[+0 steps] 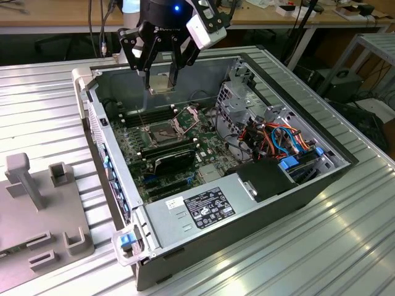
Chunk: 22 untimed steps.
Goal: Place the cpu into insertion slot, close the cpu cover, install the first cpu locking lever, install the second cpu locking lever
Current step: 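Place the cpu into insertion slot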
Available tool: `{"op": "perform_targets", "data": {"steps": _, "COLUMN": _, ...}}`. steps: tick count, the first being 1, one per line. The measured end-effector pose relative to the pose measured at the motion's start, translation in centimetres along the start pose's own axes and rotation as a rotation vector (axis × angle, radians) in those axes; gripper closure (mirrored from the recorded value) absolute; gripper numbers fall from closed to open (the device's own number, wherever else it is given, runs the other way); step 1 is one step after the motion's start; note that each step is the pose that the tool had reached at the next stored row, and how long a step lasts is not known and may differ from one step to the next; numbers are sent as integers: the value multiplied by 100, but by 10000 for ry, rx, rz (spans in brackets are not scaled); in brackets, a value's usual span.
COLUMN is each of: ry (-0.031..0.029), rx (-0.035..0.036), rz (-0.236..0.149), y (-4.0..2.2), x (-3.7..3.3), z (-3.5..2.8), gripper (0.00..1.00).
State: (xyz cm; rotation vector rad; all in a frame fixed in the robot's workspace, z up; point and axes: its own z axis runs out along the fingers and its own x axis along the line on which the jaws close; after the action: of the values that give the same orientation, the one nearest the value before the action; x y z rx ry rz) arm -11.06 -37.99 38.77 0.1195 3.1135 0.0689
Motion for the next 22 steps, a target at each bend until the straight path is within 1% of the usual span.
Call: {"op": "perform_targets", "data": {"steps": 22, "ry": 0, "rx": 0, "rz": -1, "y": 67, "x": -69, "z": 19, "gripper": 45}}
